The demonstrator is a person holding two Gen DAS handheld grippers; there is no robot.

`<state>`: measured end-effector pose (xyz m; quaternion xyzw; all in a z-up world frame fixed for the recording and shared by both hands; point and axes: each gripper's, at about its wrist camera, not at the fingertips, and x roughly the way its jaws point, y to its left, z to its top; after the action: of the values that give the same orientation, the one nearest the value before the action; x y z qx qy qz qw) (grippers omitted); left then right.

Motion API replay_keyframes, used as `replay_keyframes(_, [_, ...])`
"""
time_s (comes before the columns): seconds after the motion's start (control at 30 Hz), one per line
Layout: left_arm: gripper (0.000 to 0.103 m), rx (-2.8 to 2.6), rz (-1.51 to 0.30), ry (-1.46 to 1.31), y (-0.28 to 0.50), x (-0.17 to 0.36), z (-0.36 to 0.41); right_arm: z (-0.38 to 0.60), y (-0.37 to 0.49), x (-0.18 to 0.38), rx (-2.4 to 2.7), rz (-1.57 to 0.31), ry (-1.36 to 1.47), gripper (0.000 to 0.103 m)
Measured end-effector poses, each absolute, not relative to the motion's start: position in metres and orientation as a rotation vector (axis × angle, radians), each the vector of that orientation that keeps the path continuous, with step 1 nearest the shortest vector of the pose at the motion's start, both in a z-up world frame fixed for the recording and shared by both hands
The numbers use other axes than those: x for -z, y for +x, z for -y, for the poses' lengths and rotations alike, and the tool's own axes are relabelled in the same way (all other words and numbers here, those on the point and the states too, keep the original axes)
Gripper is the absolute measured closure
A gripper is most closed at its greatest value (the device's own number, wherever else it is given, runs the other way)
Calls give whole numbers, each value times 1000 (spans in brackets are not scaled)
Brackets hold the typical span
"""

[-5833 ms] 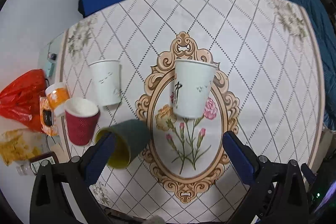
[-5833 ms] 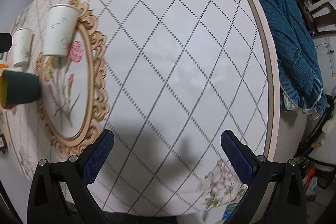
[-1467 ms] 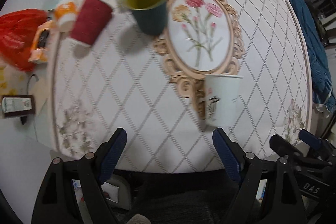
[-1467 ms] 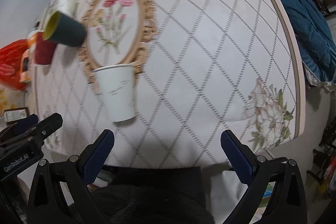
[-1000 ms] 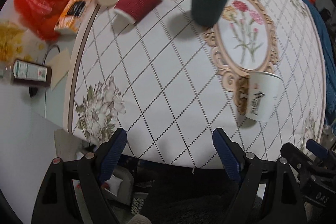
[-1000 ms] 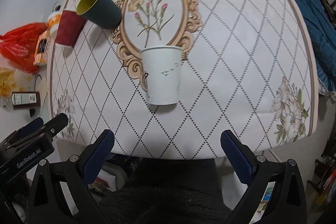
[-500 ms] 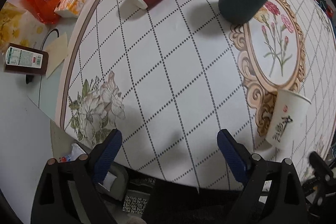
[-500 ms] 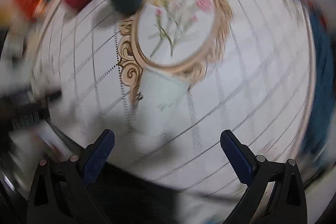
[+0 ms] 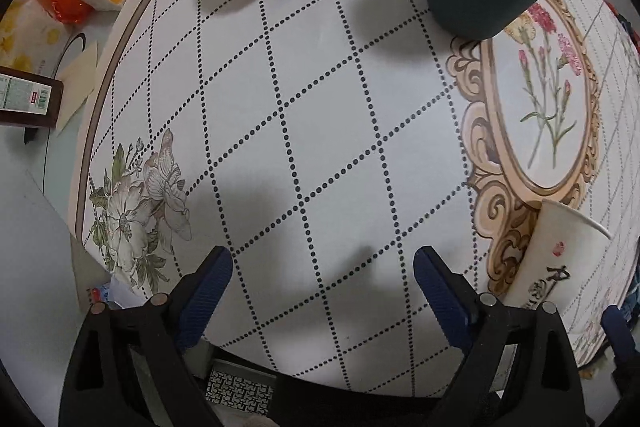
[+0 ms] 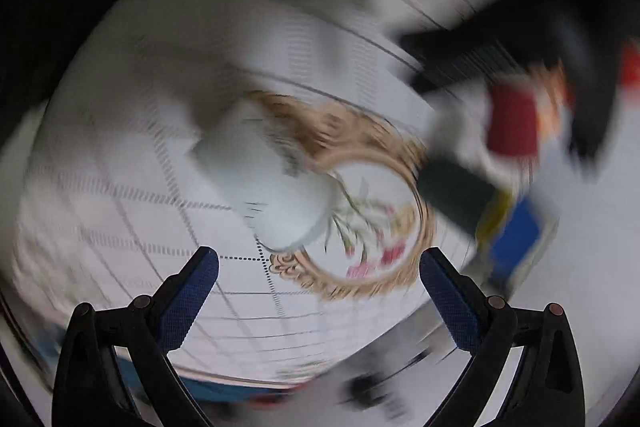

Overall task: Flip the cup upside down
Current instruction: 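Grasp the white cup with the right gripper while the left gripper releases it, then rotate the held white cup with the right gripper so its rim faces down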

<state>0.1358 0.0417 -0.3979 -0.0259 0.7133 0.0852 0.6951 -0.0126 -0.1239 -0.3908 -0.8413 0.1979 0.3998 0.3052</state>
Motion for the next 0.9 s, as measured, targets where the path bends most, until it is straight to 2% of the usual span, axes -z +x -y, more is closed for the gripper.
replay_keyframes(0.2, [9, -216, -1605, -55, 132, 413, -48, 158, -23, 422, -1291, -152, -2537, 1])
replay_keyframes(0.37, [9, -233, -1624, -74, 128, 425, -58, 167, -13, 437, -1391, 62, -2658, 1])
replay_keyframes(0.57, [10, -242, -1644, -120, 114, 433, -77, 158, 10, 453, -1439, 171, -2721, 5])
replay_keyframes(0.67, [10, -244, -1653, -128, 106, 442, -87, 157, 21, 462, -1452, 179, -2744, 11])
replay_keyframes(0.83, [10, -248, -1658, -129, 98, 449, -94, 154, 40, 472, -1474, 174, -2756, 15])
replay_keyframes(0.9, [10, -245, -1661, -130, 96, 452, -95, 153, 43, 476, -1474, 167, -2759, 20])
